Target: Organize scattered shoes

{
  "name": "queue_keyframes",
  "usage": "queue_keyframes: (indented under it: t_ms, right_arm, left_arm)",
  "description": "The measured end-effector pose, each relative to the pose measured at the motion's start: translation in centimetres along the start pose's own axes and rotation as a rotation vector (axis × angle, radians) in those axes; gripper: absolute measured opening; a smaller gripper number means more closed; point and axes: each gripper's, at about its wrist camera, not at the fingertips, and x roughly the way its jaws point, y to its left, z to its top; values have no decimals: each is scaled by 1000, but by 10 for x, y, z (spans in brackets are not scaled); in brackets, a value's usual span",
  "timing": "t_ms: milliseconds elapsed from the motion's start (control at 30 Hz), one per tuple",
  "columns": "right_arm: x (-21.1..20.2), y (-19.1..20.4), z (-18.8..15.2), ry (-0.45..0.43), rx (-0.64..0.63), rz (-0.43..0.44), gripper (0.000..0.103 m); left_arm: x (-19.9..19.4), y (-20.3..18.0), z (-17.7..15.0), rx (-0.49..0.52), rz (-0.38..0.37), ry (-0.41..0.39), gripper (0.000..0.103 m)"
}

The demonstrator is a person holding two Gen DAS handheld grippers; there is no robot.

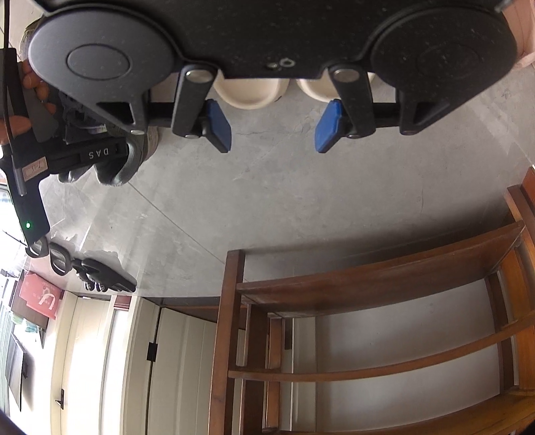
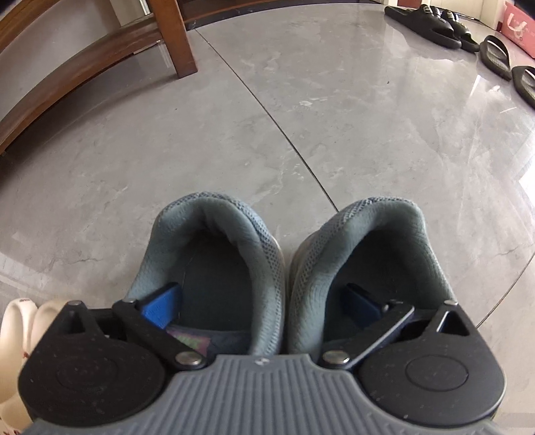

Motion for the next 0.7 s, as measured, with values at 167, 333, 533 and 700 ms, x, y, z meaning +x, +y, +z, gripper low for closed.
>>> queue_keyframes:
  t_ms: [167,333,533,700]
  right_arm:
    - [-2,0,-2,-17,14,-1,103]
    - [-2,2,0,-12,6,2,103]
    - [-2,2,0,-11,-5,9,103]
    - [-4,0,0,3,-22,20,103]
  left_arm:
    - [-7,12,-8,-15,33,40,57]
    - [-16,23,-16,-6,119,63,57]
    - [-24,30,-13,-14,190,59,59]
    - [-28,27,-6,-27,207,34,69]
